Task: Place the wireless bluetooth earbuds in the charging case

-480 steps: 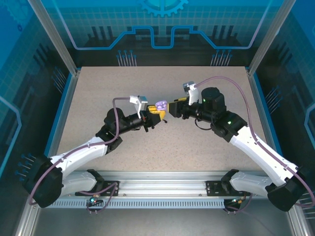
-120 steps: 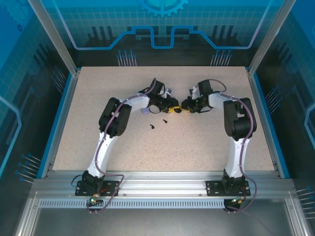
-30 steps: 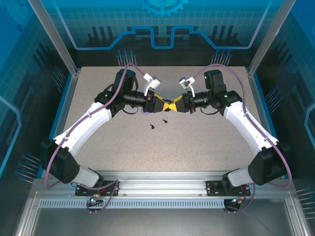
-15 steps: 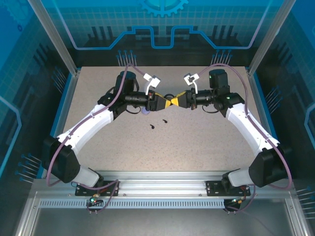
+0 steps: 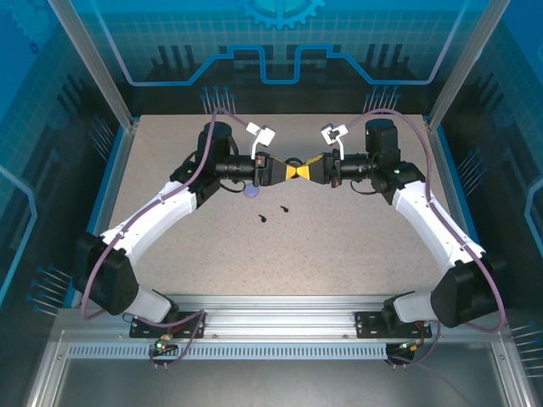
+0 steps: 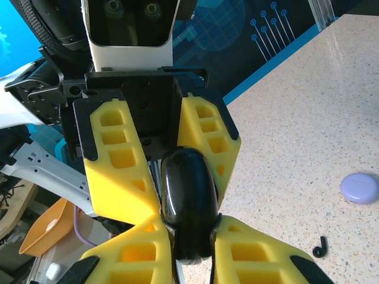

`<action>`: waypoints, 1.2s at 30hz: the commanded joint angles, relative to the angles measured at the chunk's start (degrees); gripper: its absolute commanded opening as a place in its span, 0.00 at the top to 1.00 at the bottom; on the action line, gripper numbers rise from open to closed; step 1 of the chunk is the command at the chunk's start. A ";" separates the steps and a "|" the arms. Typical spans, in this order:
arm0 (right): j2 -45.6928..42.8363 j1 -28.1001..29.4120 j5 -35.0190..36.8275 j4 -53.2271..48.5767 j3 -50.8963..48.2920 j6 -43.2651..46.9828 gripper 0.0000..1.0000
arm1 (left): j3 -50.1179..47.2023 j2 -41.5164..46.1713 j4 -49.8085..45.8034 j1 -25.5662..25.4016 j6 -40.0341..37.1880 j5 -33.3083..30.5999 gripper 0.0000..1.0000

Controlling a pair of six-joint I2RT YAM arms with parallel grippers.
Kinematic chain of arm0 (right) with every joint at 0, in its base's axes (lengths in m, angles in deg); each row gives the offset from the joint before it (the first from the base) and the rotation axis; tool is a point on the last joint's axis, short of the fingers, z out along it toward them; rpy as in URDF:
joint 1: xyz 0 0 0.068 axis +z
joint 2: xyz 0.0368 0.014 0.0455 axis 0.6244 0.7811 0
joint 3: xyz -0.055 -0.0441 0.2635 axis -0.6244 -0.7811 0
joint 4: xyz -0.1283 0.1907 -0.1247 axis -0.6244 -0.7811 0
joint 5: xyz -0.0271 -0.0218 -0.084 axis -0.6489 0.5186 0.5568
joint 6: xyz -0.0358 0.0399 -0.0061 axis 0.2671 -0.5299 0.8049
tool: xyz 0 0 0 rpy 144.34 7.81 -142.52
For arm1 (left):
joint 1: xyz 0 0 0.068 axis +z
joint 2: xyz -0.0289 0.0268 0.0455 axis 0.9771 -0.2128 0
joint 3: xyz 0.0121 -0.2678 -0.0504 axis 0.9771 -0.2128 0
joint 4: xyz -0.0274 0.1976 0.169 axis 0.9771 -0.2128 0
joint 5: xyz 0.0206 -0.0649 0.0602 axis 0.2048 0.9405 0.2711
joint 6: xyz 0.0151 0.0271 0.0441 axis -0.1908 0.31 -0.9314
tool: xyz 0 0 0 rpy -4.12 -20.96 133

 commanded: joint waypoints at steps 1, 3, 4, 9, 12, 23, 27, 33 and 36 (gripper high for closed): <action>-1.24 -0.12 -0.30 0.52 -0.54 -0.05 0.88 | -1.03 -0.80 4.75 -0.48 2.09 3.97 0.70; -1.33 -0.13 0.06 0.70 -0.46 -0.26 0.88 | -1.15 -0.78 4.79 -0.44 2.22 4.00 0.76; -1.25 -0.15 0.19 0.83 -0.37 -0.39 0.88 | -1.24 -0.78 4.75 -0.48 2.31 3.96 0.79; -1.29 -0.15 0.51 0.16 0.07 -0.27 0.86 | -1.42 -0.34 4.87 -0.48 2.07 4.43 0.86; -1.89 -0.13 0.54 -1.09 0.37 0.58 0.79 | -0.97 0.14 2.38 -0.47 -0.35 4.90 0.86; -0.52 0.99 -6.05 -14.71 6.21 10.98 0.61 | 1.46 1.66 -6.99 -0.46 -10.55 8.59 0.87; 0.74 2.42 -6.32 -18.06 7.77 13.77 0.62 | 2.51 1.32 -8.38 -0.48 -11.35 9.39 0.87; 2.16 3.32 -5.81 -18.75 8.19 14.10 0.64 | 2.74 1.54 -8.39 -0.48 -11.25 9.15 0.86; 2.82 3.95 -6.19 -19.70 8.51 14.91 0.67 | 2.93 1.57 -8.41 -0.46 -11.11 8.76 0.86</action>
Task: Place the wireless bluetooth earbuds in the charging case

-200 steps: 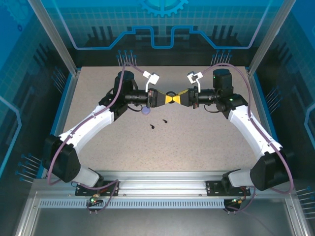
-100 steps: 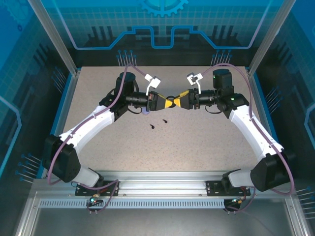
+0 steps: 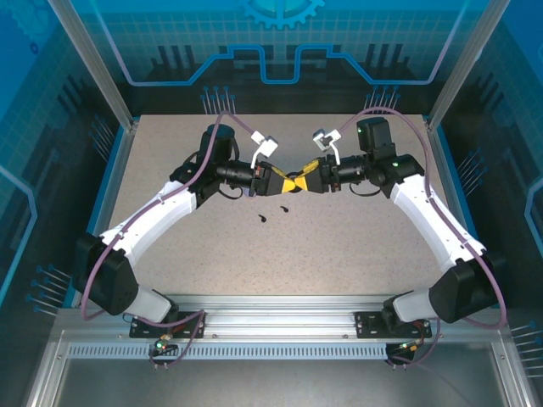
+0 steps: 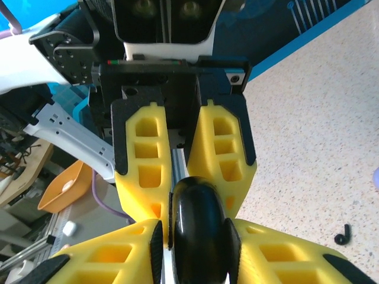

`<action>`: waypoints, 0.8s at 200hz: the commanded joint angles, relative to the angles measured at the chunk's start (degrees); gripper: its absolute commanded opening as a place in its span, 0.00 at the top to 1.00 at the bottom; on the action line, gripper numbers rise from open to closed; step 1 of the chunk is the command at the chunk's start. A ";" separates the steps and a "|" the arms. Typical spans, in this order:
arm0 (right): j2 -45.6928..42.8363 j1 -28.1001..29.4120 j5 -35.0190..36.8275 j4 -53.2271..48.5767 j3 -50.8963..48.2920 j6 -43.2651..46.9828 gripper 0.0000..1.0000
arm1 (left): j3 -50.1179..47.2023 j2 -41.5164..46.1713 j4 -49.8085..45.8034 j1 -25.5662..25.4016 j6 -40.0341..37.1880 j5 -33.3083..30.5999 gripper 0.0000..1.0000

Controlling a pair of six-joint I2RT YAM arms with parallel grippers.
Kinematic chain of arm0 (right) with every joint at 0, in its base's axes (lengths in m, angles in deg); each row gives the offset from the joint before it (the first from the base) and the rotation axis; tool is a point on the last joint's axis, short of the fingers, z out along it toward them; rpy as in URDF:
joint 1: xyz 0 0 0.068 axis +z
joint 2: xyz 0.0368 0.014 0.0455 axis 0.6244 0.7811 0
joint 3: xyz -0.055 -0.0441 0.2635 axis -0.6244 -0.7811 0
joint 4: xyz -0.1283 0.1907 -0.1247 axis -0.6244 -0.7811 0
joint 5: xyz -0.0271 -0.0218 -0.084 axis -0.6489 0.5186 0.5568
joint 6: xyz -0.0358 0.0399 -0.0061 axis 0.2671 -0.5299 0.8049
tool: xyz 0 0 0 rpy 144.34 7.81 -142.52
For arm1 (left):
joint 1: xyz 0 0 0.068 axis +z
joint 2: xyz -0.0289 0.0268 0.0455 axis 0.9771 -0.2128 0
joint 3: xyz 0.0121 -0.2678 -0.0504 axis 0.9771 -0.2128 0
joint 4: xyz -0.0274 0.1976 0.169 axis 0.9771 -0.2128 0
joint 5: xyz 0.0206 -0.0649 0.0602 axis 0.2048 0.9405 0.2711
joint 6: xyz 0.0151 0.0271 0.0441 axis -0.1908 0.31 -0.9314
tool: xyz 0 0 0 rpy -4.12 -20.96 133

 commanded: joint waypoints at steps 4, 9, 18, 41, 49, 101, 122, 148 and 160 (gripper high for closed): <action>0.82 1.86 -2.89 -3.81 2.25 2.27 0.68 | 2.36 1.44 0.02 -0.46 -1.43 -0.17 0.86; 0.92 2.04 -2.87 -4.07 2.37 2.50 0.69 | 2.33 1.47 0.03 -0.46 -1.41 -0.23 0.86; 0.96 2.26 -2.65 -4.32 2.47 2.67 0.72 | 2.41 1.42 0.28 -0.46 -1.24 -0.51 0.86; 0.75 2.24 -1.60 -3.93 2.34 2.21 0.80 | 2.41 1.32 0.36 -0.46 -1.06 -0.85 0.84; 0.53 2.28 -1.23 -3.60 2.44 1.88 0.83 | 2.29 1.40 0.36 -0.46 -0.97 -1.03 0.82; -1.35 0.82 0.18 0.04 1.93 -1.86 0.88 | 0.96 1.93 1.41 -0.46 -0.09 -1.31 0.65; -1.90 0.42 -0.13 0.69 1.93 -2.62 0.88 | 0.28 2.24 2.46 -0.46 0.43 -1.25 0.62; -2.59 0.33 0.10 1.12 1.81 -3.08 0.88 | -0.29 2.46 3.59 -0.46 1.13 -0.81 0.60; -2.65 0.25 -0.04 1.23 1.86 -3.22 0.88 | -0.59 2.54 4.38 -0.46 1.63 -0.50 0.60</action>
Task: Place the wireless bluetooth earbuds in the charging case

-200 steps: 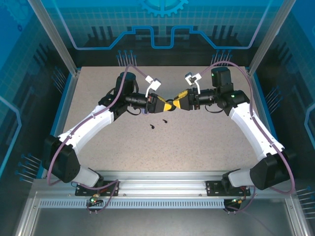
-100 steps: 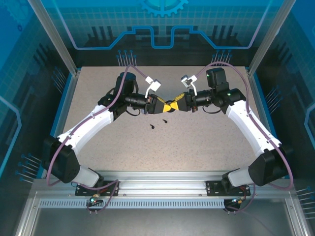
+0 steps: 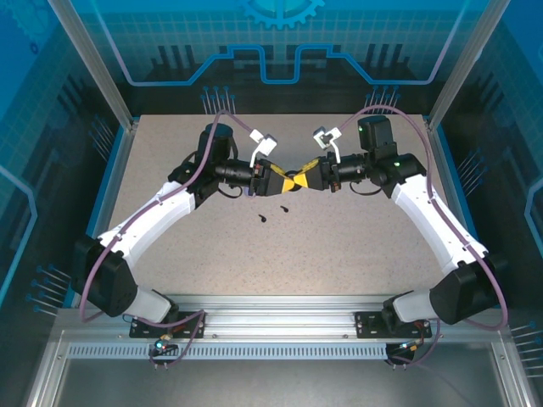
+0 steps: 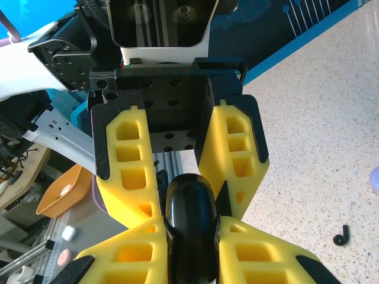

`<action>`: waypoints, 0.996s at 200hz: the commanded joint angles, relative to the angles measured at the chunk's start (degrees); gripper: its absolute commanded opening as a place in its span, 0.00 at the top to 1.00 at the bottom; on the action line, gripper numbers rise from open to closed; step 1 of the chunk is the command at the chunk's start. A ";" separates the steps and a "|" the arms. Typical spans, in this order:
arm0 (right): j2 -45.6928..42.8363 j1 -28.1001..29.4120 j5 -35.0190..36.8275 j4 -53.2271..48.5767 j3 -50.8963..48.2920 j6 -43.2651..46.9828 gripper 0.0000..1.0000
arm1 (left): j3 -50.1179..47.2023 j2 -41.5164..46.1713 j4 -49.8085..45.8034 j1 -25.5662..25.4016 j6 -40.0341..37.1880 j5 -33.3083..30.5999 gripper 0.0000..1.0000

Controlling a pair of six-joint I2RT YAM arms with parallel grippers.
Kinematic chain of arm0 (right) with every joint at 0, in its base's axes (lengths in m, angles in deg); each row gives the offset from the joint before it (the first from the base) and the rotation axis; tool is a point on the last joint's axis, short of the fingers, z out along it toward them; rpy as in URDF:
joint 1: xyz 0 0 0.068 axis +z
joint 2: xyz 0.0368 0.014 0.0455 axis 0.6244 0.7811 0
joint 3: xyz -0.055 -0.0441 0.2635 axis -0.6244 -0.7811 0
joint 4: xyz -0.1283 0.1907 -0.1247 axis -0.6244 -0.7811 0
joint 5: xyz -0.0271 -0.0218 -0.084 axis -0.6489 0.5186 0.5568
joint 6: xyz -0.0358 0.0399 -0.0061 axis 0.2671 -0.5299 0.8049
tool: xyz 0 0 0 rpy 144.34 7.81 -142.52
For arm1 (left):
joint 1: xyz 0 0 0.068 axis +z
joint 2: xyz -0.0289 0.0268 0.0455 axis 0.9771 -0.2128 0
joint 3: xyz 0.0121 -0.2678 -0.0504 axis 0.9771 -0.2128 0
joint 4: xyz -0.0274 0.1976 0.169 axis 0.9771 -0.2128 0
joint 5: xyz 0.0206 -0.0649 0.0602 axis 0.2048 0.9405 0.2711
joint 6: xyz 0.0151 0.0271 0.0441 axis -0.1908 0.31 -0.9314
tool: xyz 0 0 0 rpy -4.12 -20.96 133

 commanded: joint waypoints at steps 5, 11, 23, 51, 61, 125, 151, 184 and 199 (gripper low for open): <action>-1.88 0.13 -1.49 1.10 0.75 -1.36 0.88 | -0.82 1.81 3.66 -0.46 1.52 0.21 0.60; -1.84 0.11 -1.49 1.25 0.69 -1.46 0.88 | -0.88 1.89 4.00 -0.46 1.69 0.36 0.60; -1.85 0.12 -1.43 1.52 0.76 -1.65 0.88 | -0.97 1.91 4.24 -0.46 1.84 0.67 0.60; -1.97 -0.15 -1.08 2.09 0.79 -2.21 0.88 | -1.13 1.99 4.07 -0.36 1.77 0.99 0.56; -2.05 -0.23 -1.02 2.37 0.77 -2.48 0.88 | -1.23 2.07 3.91 -0.46 1.73 0.90 0.56; -2.00 -0.42 -1.39 1.70 1.21 -2.23 0.88 | -0.84 2.06 2.91 -0.46 0.87 1.73 0.55; -1.88 -0.51 -1.52 1.72 1.27 -2.15 0.88 | -0.64 2.25 1.62 -0.46 -0.23 1.92 0.51; -1.46 -0.51 -2.32 0.79 1.85 -1.55 0.87 | -0.54 2.43 0.21 -0.46 -1.47 2.44 0.52; -1.23 -0.51 -2.65 0.41 2.04 -1.28 0.87 | -0.53 2.42 0.00 -0.46 -1.70 2.83 0.53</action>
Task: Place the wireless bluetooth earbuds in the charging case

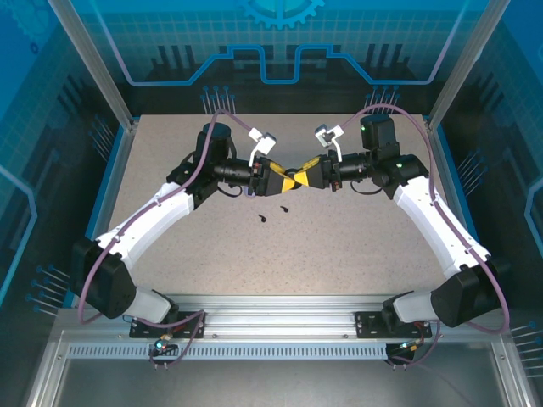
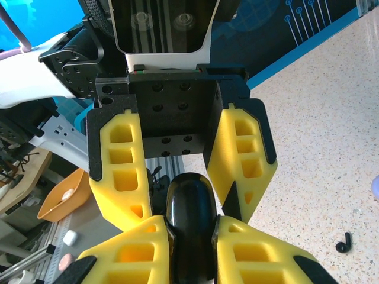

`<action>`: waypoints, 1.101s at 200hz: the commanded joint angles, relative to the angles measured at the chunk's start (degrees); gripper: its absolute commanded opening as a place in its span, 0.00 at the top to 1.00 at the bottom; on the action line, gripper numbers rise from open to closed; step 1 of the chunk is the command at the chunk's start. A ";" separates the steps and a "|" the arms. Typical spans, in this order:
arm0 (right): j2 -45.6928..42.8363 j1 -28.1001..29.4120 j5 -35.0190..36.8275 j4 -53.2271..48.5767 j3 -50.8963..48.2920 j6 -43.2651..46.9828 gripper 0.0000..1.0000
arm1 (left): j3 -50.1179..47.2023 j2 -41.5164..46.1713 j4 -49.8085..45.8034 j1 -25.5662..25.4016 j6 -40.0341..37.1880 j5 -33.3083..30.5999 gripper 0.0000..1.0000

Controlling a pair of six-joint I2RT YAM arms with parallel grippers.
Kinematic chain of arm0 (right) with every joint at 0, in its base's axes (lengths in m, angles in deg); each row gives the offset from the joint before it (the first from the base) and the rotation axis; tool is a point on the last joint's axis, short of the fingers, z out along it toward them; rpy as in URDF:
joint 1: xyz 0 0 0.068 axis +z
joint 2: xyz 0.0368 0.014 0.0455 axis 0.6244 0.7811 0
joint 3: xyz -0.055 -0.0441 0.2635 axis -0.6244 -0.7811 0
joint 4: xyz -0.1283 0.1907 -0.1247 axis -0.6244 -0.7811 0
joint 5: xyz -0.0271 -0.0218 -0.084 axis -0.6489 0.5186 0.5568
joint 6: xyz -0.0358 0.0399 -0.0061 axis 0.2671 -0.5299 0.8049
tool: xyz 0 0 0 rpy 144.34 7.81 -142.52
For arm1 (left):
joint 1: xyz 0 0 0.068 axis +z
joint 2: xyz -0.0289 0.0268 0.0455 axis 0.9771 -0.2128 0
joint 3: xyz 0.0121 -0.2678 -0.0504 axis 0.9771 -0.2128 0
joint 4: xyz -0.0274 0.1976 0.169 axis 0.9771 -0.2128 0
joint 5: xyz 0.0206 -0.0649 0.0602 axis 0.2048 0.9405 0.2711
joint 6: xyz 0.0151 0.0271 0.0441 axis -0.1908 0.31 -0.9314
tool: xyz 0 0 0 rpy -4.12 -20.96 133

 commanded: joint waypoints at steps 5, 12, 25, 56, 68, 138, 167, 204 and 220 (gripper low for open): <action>-0.41 -0.33 -2.23 -1.24 2.17 0.69 0.87 | -0.21 1.57 -1.55 -0.45 -2.30 2.31 0.54; -0.31 -0.32 -2.50 -1.43 2.24 0.82 0.87 | -0.20 1.57 -1.43 -0.46 -2.33 2.44 0.54; -0.25 -0.29 -2.85 -1.53 2.29 0.94 0.87 | -0.04 1.27 -1.33 -0.45 -2.31 3.22 0.55; -0.03 -0.15 -2.98 -1.57 2.56 0.96 0.86 | 0.11 0.70 -1.08 -0.46 -2.07 4.34 0.55; 0.14 0.04 -3.00 -1.76 2.87 1.00 0.87 | 0.11 0.55 -1.13 -0.45 -2.06 4.50 0.55; 1.13 1.25 -2.67 -3.13 3.62 2.03 0.86 | 0.41 0.44 -1.10 -0.63 -2.07 4.89 0.59; 1.31 1.57 -2.66 -3.42 3.73 2.35 0.86 | 0.54 0.35 -1.30 -0.63 -2.16 4.86 0.62; 1.53 1.80 -2.56 -4.12 4.06 2.97 0.85 | 0.34 0.25 -1.24 -0.72 -2.11 4.96 0.77; 1.61 1.76 -2.19 -4.42 4.16 3.11 0.85 | 0.23 0.25 -1.23 -0.81 -2.07 4.95 0.87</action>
